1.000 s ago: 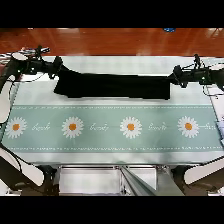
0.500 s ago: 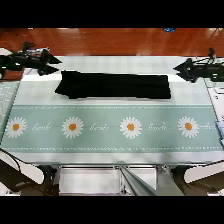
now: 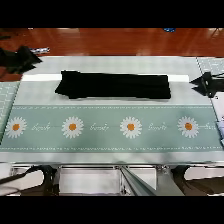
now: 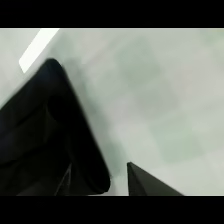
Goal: Fold the shirts.
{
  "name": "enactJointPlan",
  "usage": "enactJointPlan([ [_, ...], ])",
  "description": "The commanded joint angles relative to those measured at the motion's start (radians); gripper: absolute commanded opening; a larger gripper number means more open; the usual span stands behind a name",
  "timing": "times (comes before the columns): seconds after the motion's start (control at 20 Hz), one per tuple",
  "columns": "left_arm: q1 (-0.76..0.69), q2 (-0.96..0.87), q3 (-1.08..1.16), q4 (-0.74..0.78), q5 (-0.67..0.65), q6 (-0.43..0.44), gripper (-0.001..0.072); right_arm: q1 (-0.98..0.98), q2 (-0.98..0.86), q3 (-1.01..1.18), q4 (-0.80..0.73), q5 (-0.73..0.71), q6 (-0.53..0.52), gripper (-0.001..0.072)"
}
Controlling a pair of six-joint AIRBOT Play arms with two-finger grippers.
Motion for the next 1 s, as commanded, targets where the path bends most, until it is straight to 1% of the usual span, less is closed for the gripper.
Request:
enactJointPlan([
  [0.0, -0.176, 0.229, -0.319, 0.043, 0.238, 0.026, 0.0507, 0.059, -0.046, -0.063, 0.068, -0.062, 0.000, 0.0412],
  [0.1, -0.258, 0.245, -0.388, 0.043, 0.228, 0.026, 0.0508, 0.105, -0.098, -0.044, 0.118, -0.080, -0.003, 0.0412],
  [0.2, -0.312, 0.231, -0.403, 0.042, 0.222, 0.026, 0.0507, 0.146, -0.156, 0.003, 0.121, -0.066, 0.005, 0.0412],
  [0.3, -0.339, 0.219, -0.403, 0.032, 0.222, 0.026, 0.0507, 0.188, -0.206, 0.048, 0.121, -0.051, 0.026, 0.0412],
  [0.5, -0.344, 0.198, -0.403, -0.003, 0.222, 0.026, 0.0507, 0.285, -0.288, 0.136, 0.121, -0.042, 0.069, 0.0409],
  [0.55, -0.344, 0.193, -0.403, -0.010, 0.222, 0.026, 0.0507, 0.304, -0.298, 0.155, 0.121, -0.047, 0.076, 0.0375],
  [0.6, -0.344, 0.190, -0.403, -0.015, 0.222, 0.026, 0.0507, 0.317, -0.299, 0.173, 0.120, -0.049, 0.075, 0.0180],
  [0.65, -0.344, 0.186, -0.403, -0.015, 0.222, 0.026, 0.0507, 0.323, -0.294, 0.192, 0.123, -0.037, 0.058, 0.0032],
  [0.7, -0.344, 0.183, -0.403, -0.017, 0.222, 0.026, 0.0505, 0.322, -0.279, 0.210, 0.121, -0.023, 0.043, 0.0030],
  [0.75, -0.344, 0.183, -0.403, -0.017, 0.222, 0.027, 0.0479, 0.319, -0.253, 0.216, 0.113, -0.004, 0.040, 0.0030],
  [0.8, -0.344, 0.183, -0.403, -0.018, 0.221, 0.026, 0.0293, 0.311, -0.214, 0.217, 0.083, 0.024, 0.034, 0.0030],
  [0.85, -0.346, 0.183, -0.403, -0.025, 0.216, 0.027, 0.0037, 0.307, -0.169, 0.216, 0.015, 0.065, 0.034, 0.0030],
  [0.9, -0.350, 0.183, -0.403, -0.035, 0.216, 0.028, 0.0019, 0.308, -0.114, 0.214, -0.093, 0.116, 0.041, 0.0030],
  [0.95, -0.359, 0.183, -0.403, -0.049, 0.214, 0.030, 0.0019, 0.309, -0.052, 0.197, -0.184, 0.149, 0.051, 0.0029],
])
